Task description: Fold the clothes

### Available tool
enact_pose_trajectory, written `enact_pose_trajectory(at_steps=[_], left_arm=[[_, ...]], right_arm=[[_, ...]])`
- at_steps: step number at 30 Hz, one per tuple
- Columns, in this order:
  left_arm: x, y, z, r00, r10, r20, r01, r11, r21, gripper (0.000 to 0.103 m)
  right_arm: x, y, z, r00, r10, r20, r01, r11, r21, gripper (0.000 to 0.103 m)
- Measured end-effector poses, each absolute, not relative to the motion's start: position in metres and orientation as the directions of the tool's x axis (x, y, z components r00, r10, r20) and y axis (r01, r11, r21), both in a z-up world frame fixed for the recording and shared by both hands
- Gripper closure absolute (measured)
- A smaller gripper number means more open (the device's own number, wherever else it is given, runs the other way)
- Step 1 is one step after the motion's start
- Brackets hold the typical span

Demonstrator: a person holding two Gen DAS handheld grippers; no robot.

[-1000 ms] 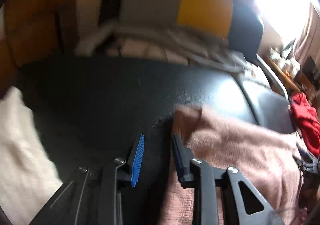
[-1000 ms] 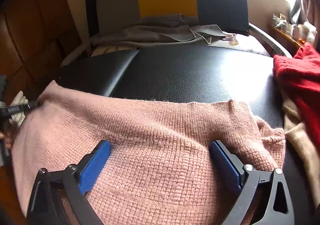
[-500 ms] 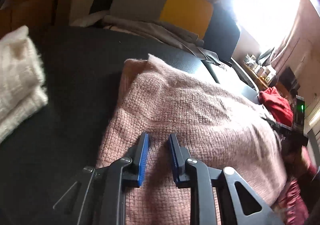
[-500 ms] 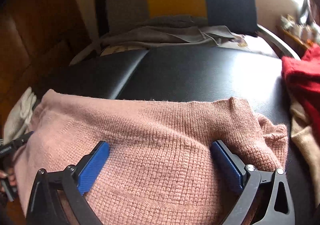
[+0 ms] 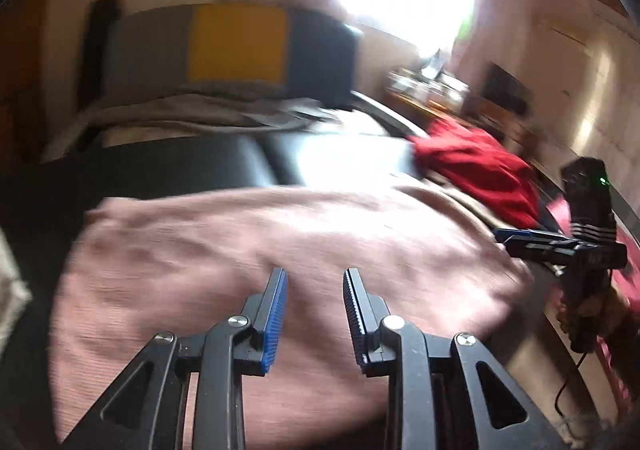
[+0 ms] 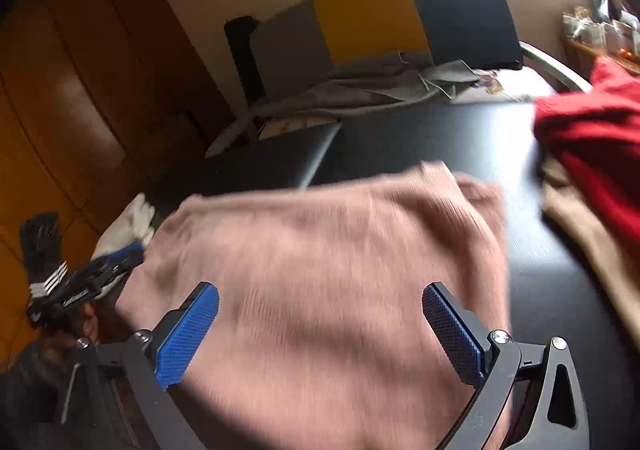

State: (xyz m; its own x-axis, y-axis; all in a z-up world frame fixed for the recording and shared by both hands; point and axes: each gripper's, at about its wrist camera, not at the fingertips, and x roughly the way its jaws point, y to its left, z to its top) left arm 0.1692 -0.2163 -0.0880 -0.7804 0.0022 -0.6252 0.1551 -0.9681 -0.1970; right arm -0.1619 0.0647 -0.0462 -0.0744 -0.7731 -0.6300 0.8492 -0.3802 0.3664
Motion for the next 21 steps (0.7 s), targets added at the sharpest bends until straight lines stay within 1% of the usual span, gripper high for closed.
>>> enact_pose_trajectory(at_steps=[1,3,5,7,9,12,16,18,21], left_arm=[[0.157,-0.204,-0.093,-0.773,0.028,-0.634,0.123,-0.973,-0.193,0.074],[0.157,-0.183,-0.104,-0.743,0.056,-0.667,0.099,-0.976,-0.192,0.074],[0.159,-0.174,-0.120,-0.697,0.104,-0.709,0.088,-0.970,-0.228,0.074],[0.157,-0.167,-0.142,-0.645,0.096,-0.758,0.099,-0.973,-0.208,0.074],[0.177,-0.168,-0.150,-0.702,0.101,-0.705,0.097,-0.967,-0.235,0.073],[0.181,-0.180,-0.149,-0.706,0.150,-0.692,0.130,-0.933,-0.335,0.073],[0.191,-0.187,-0.143,-0.715,0.179,-0.675,0.145,-0.908,-0.394,0.073],[0.205,-0.192,-0.135,-0.729,0.175,-0.662,0.161,-0.896,-0.414,0.073],[0.236,-0.214,-0.130,-0.765,0.104,-0.636,0.234,-0.875,-0.424,0.071]], right_arm=[[-0.158,0.074,-0.050,-0.072,-0.762,-0.644,0.851,-0.383,0.358,0.000],[-0.152,0.086,-0.063,-0.084,-0.729,-0.679,0.853,-0.405,0.329,0.000],[-0.151,0.093,-0.078,-0.107,-0.691,-0.715,0.844,-0.443,0.303,0.000],[-0.146,0.099,-0.090,-0.143,-0.660,-0.737,0.858,-0.454,0.240,0.000],[-0.137,0.101,-0.098,-0.182,-0.642,-0.745,0.882,-0.441,0.165,0.000],[-0.129,0.098,-0.106,-0.244,-0.621,-0.745,0.896,-0.437,0.071,0.000],[-0.131,0.097,-0.107,-0.268,-0.622,-0.736,0.881,-0.467,0.073,0.000],[-0.131,0.096,-0.106,-0.272,-0.616,-0.739,0.879,-0.471,0.069,0.000],[-0.130,0.092,-0.098,-0.280,-0.599,-0.750,0.870,-0.489,0.066,0.000]])
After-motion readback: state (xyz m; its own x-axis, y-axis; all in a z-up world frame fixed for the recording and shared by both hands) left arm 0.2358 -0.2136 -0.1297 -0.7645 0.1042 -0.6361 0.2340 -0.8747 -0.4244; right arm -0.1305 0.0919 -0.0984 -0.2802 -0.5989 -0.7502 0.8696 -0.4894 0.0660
